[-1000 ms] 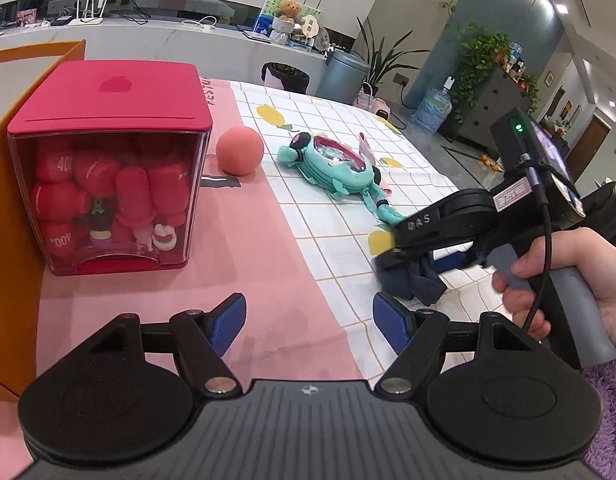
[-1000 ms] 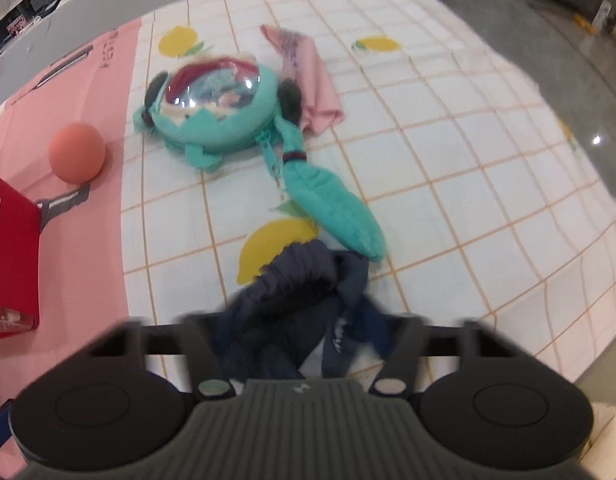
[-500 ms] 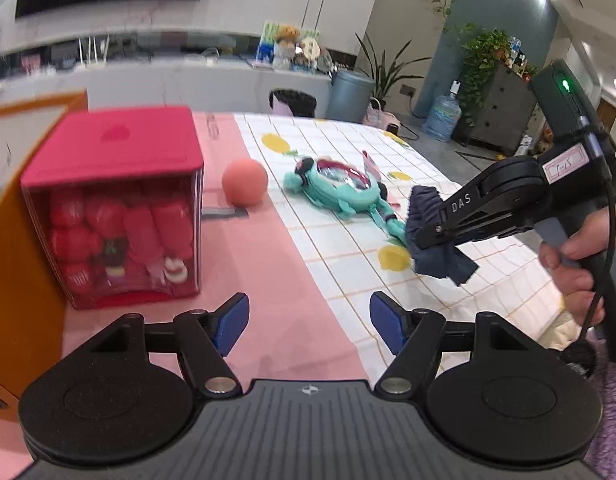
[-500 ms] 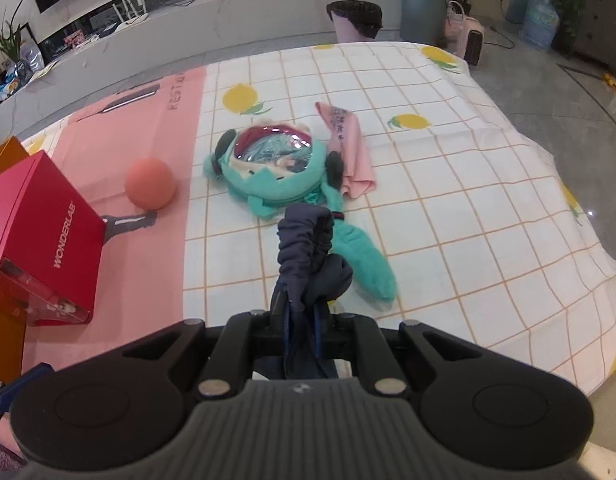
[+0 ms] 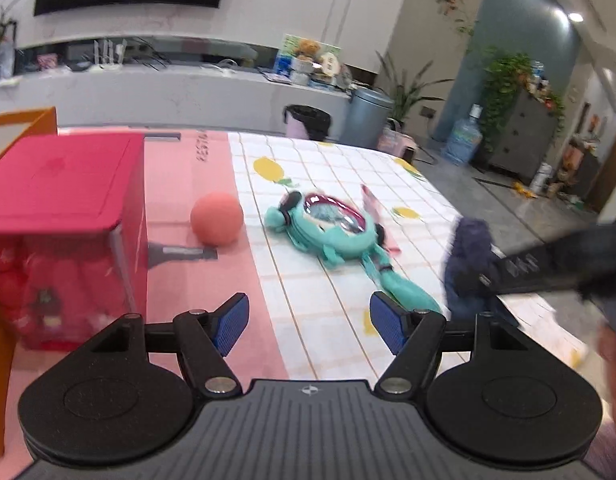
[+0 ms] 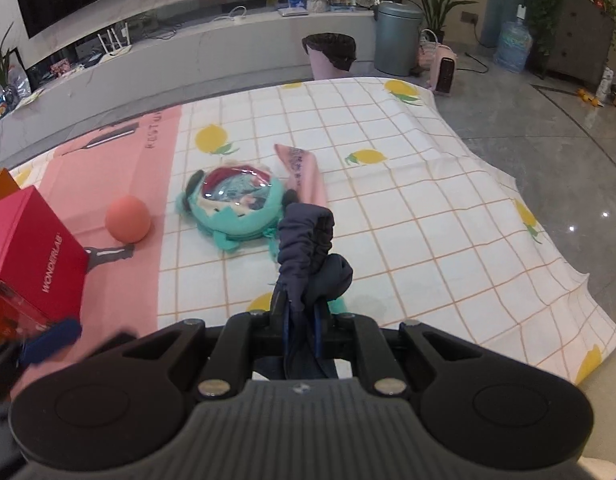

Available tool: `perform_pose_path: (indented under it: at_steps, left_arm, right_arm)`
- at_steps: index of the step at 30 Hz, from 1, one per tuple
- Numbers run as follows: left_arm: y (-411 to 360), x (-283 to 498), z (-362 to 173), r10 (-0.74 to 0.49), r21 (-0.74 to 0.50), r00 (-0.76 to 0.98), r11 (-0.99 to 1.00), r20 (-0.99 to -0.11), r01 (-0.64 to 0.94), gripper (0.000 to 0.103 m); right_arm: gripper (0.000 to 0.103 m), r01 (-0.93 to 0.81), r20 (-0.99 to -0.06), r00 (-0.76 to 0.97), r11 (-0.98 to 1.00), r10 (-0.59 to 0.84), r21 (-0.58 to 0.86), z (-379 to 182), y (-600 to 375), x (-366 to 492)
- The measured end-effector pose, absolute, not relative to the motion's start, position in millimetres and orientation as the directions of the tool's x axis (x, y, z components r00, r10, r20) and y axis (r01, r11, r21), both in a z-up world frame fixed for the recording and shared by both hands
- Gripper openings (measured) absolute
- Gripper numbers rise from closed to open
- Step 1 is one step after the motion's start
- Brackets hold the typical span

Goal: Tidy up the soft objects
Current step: 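Grasp the orange ball with the left gripper while the right gripper holds the navy fabric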

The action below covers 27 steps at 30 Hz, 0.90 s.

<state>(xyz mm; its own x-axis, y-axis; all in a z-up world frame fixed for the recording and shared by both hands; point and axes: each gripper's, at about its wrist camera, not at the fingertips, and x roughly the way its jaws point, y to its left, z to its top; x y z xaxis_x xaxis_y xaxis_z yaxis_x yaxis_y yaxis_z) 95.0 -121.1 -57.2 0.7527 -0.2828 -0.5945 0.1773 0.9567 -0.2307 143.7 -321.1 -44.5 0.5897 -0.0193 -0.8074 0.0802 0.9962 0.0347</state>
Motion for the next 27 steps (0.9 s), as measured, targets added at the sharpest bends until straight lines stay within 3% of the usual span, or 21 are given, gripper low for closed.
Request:
perform_pose_path:
  at_steps: [13, 27]
  left_arm:
    - [-156, 152, -90, 0.016, -0.019, 0.833, 0.999, -0.553, -0.032, 0.081]
    - [-146, 203, -114, 0.2, 0.03, 0.778, 0.973, -0.595, -0.227, 0.085]
  right_arm:
    - [0.009, 0.033, -0.81, 0.581, 0.992, 0.081, 0.123, -49, -330, 143]
    - [0.009, 0.017, -0.829, 0.547, 0.988, 0.121, 0.156, -60, -329, 150]
